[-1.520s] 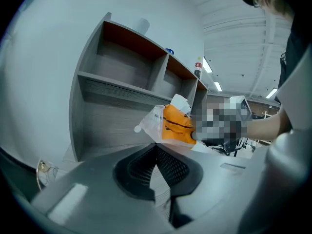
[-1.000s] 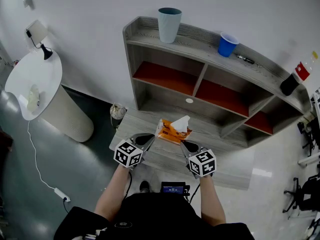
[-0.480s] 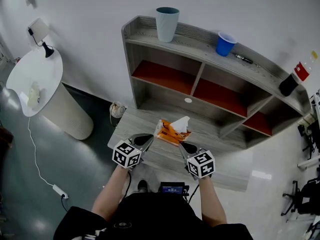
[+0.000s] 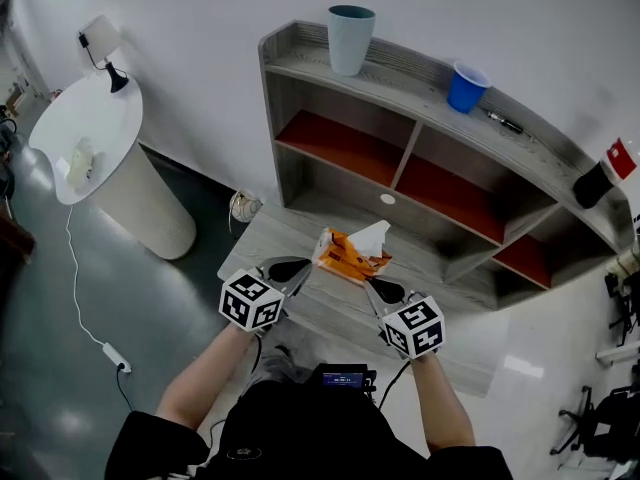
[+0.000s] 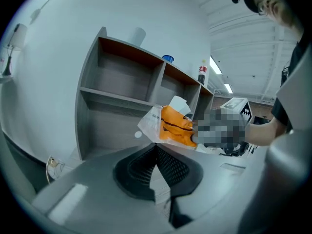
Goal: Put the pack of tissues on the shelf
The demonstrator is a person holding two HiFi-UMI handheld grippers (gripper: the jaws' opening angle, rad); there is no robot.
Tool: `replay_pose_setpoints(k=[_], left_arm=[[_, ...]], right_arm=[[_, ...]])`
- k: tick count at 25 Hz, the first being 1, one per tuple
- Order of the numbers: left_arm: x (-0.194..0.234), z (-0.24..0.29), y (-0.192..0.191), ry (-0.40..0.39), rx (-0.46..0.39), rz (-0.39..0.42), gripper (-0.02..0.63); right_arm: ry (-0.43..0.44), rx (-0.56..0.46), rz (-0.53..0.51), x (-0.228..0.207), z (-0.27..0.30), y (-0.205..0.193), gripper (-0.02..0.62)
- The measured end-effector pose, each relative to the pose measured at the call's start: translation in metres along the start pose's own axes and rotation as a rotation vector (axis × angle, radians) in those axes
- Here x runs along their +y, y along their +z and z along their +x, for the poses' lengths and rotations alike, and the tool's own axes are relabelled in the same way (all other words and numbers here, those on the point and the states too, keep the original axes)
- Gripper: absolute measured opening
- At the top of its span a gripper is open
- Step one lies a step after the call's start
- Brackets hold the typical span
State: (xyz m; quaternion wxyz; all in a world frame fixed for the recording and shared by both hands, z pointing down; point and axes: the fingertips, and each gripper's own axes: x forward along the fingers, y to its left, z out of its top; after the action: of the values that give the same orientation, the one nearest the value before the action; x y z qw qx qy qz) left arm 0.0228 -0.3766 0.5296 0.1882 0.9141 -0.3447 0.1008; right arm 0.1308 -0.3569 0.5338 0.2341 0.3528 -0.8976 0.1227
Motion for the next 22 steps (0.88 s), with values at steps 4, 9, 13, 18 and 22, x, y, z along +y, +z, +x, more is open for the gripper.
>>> replay_pose_setpoints(k=[4,9,13,18,22], left_arm=[[0.002,-0.01,0.026,0.001,0.004,0.02,0.002],[0.019,-0.014,0.062,0.003,-0.012,0.043,0.002],[0.043,-0.016,0.092,-0.002,-0.036,0.062,0.002],[0.069,-0.009,0.124,0.0,-0.051,0.121,0.002],[0.088,0.0,0.145,-0.009,-0.061,0.144,0.002]], right_arm=[[0.002,-0.004,-0.051,-0.001,-0.004,0.033,0.005],[-0.007,-0.02,-0.111,-0.008,0.002,0.077,0.006],[-0.013,-0.042,-0.133,-0.013,0.017,0.109,0.006],[-0.04,-0.053,-0.154,-0.025,0.037,0.139,0.005],[-0.066,-0.063,-0.148,-0.038,0.051,0.159,0.006]])
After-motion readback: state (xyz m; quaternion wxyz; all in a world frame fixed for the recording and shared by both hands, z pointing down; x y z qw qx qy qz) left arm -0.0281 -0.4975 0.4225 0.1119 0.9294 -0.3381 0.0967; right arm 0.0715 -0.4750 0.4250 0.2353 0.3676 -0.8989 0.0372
